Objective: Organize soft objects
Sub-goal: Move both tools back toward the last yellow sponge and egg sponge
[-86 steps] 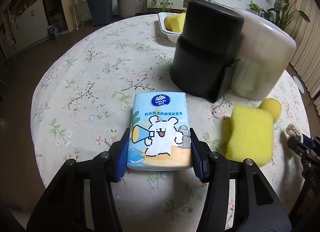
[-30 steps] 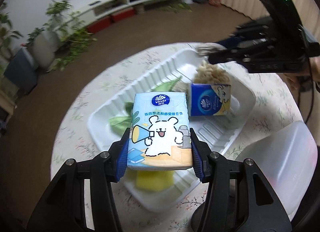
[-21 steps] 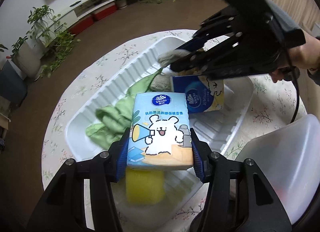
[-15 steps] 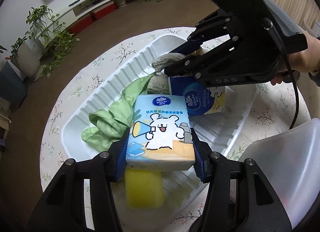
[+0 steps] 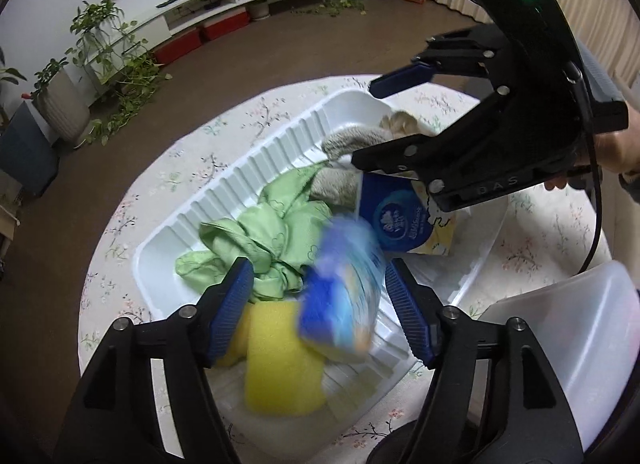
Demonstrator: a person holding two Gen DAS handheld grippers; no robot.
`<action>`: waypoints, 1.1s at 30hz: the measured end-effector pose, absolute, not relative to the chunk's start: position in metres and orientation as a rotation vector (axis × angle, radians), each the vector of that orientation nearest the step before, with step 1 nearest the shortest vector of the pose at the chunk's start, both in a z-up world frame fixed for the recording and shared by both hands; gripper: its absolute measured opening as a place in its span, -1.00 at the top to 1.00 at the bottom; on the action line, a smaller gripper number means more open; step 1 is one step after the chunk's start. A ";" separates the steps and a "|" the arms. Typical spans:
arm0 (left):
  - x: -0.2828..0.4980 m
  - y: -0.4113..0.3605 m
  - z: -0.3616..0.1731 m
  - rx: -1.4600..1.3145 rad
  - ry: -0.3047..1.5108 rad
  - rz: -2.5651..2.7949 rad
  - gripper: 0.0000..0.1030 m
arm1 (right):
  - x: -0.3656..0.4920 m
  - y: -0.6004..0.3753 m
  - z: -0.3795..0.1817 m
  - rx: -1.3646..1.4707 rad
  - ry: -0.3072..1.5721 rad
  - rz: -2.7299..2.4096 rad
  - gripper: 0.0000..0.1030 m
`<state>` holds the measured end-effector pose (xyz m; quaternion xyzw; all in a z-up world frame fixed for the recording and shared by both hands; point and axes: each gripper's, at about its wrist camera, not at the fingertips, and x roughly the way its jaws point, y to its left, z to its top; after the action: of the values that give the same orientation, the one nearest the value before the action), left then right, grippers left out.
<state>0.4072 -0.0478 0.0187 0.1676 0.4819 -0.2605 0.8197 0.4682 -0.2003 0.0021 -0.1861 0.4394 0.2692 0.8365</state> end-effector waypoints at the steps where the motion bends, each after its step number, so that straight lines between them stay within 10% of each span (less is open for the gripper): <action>1: 0.406 -0.046 0.023 0.346 1.019 -0.552 -0.31 | 0.467 -0.202 0.005 -0.390 0.924 0.566 -0.37; 18: 0.308 0.045 0.074 0.038 0.827 -0.379 -0.44 | 0.403 -0.283 0.057 -0.167 0.818 0.480 -0.76; 24: 0.272 0.073 0.072 -0.113 0.761 -0.290 -1.00 | 0.371 -0.310 0.060 -0.123 0.800 0.412 -1.00; 33: 0.199 0.077 0.063 -0.170 0.688 -0.193 -1.00 | 0.311 -0.355 0.057 -0.066 0.806 0.310 -1.00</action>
<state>0.1987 0.0767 0.0629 -0.0833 0.3364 -0.0941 0.9333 0.3111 -0.3547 0.0570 -0.0321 0.3904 0.1503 0.9077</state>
